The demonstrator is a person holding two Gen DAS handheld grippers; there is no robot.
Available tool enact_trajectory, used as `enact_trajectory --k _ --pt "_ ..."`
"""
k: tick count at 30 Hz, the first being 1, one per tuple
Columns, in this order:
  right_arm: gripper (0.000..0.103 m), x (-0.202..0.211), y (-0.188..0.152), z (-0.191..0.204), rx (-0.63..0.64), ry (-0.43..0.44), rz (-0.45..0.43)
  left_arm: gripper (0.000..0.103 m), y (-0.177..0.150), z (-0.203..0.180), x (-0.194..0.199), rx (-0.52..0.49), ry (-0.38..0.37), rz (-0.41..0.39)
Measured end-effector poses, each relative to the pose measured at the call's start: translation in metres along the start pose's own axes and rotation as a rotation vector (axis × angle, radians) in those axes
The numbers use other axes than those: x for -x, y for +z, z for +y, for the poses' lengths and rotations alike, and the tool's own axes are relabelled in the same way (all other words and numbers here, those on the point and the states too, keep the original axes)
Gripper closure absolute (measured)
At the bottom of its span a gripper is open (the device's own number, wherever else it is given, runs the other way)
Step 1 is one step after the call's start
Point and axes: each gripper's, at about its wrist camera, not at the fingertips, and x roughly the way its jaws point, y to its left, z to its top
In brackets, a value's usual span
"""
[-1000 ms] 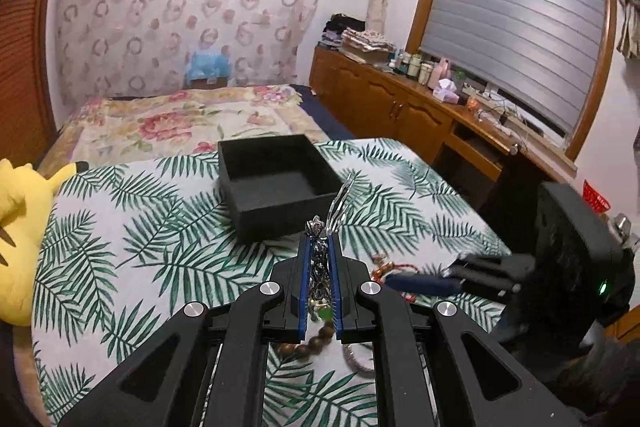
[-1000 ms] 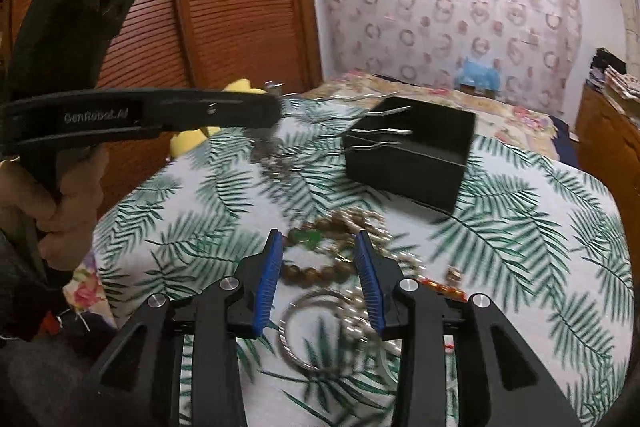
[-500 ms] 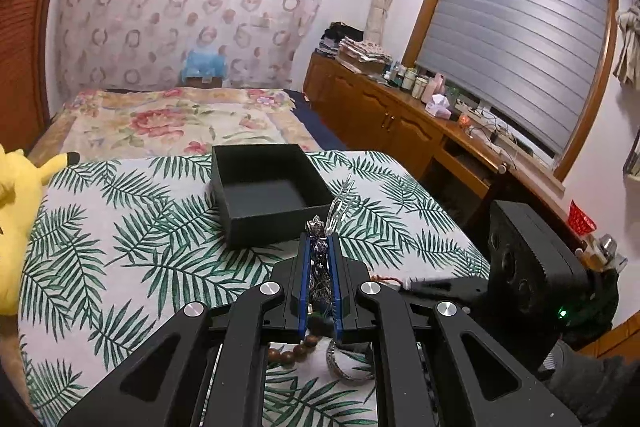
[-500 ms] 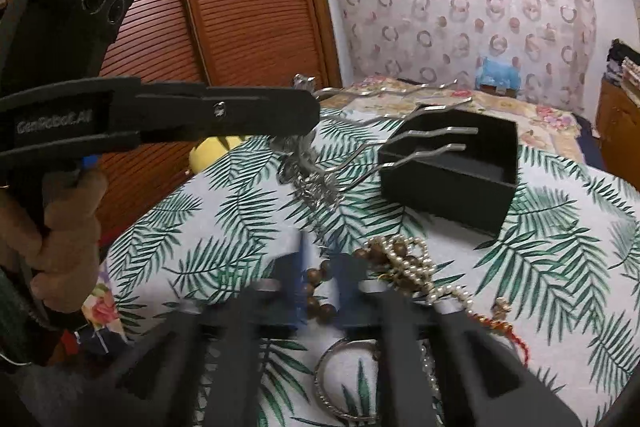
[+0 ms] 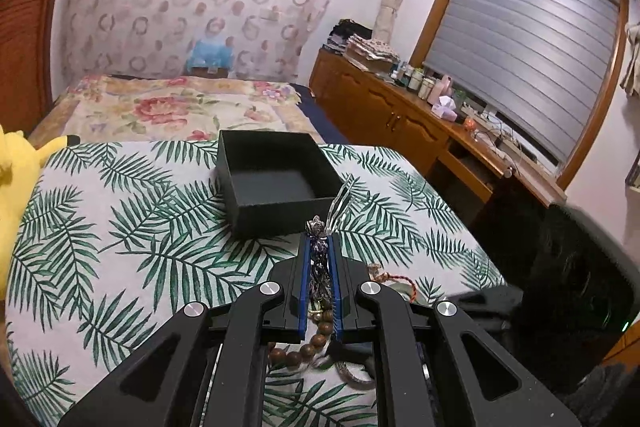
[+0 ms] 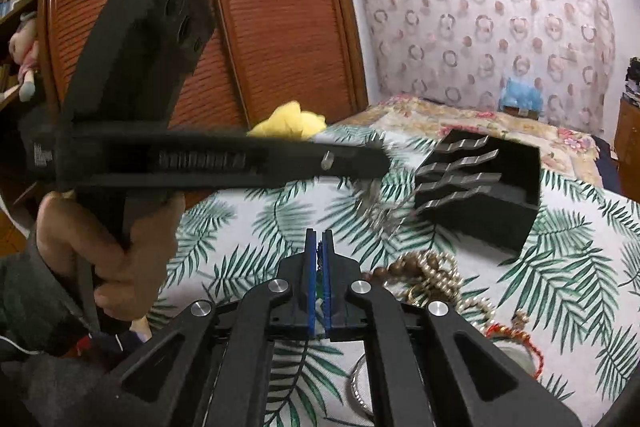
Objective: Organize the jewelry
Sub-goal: 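Lift the silver hairpins with the left gripper and carry toward the black box, then lower the hairpins into the black box and open the left gripper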
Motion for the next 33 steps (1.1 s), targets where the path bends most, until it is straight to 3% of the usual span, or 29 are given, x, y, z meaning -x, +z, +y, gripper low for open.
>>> enact_trajectory --k 19,33 --pt "0.100 0.020 0.008 -0.021 -0.004 -0.115 -0.012 0.095 0.002 0.007 -0.004 -0.045 0.116 -0.008" --pt "0.100 0.033 0.064 -0.072 0.043 -0.267 -0.066 0.095 0.034 0.009 -0.024 -0.078 0.140 -0.038"
